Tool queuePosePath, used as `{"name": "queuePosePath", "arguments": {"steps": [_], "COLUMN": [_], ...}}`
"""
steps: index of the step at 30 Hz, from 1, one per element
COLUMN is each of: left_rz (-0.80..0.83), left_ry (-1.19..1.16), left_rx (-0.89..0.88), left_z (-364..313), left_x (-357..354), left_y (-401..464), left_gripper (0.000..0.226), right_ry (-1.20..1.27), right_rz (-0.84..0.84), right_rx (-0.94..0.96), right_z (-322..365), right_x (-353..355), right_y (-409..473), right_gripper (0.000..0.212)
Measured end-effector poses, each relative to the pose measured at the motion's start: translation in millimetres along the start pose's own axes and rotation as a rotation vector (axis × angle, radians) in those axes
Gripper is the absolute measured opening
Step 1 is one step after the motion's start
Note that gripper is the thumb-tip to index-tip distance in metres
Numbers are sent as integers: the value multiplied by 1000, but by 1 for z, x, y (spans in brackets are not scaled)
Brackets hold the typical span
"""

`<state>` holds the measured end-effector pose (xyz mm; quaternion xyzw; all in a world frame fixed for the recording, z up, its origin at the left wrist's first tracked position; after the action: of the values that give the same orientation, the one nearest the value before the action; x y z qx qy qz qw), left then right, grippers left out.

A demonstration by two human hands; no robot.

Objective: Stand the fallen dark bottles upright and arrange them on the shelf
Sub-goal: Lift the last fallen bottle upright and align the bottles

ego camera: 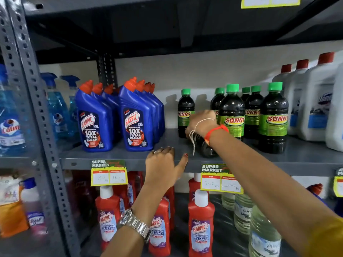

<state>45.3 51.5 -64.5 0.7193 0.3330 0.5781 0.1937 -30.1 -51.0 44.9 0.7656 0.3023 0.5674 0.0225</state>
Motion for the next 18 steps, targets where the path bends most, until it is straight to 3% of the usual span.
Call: {"name": "queuePosePath", "arguments": {"steps": [3,8,11,18], "left_rz": [0,-5,-9,20], "left_ry": [-3,-6,-15,38], "left_rx": [4,-7,-6,23], "left_z": [0,0,0,0], "left_x": [0,-1,-1,-2], "left_y": [-1,-1,-1,1], "left_gripper": [70,72,72,65], "right_ry": [222,771,974,1157], "right_rz": [-84,-447,-589,-555], "right_rx": [-101,-131,-117,-95], "right_z": [-12,-25,-23,7], "right_x": [9,19,23,-15], "right_y": [-3,-15,-21,-25], "right_gripper": [54,76,78,77]}}
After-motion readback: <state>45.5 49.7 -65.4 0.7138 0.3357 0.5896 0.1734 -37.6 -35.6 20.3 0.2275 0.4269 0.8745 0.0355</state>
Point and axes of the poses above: each hand's wrist, its own y-axis towards the middle knuckle, its own x-axis out of the back of the hand, z = x × y, the point moved 1 cm from there along y, towards the middle knuckle, and after that the axes turned 12 degrees about -y, right-handed, at the moved point
